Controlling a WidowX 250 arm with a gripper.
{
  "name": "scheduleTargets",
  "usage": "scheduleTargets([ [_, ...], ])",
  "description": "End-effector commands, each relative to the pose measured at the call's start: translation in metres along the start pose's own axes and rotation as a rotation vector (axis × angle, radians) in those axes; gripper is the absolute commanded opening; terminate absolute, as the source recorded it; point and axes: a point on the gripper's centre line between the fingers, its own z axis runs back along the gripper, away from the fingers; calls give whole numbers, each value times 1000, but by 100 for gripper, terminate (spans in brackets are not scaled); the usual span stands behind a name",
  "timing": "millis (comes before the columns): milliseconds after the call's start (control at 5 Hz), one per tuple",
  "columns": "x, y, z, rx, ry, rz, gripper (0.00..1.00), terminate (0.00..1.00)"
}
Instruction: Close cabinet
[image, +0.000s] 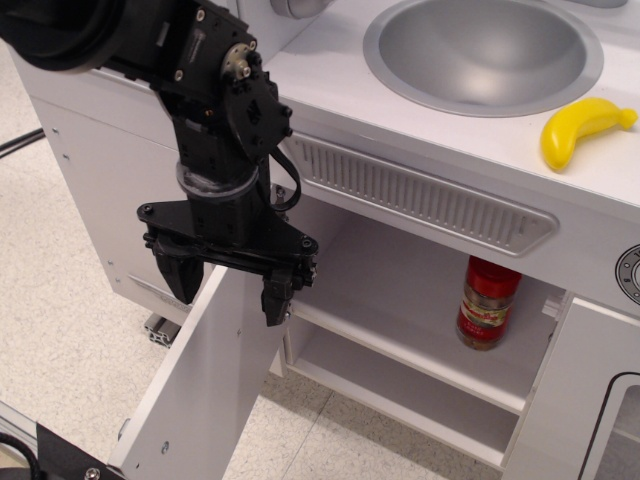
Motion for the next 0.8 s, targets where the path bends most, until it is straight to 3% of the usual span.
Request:
scheduleTargets([
  [0, 0, 0, 0, 0, 0, 0, 100, 0],
  [600, 12, 65, 3, 13, -20, 18, 100, 0],
])
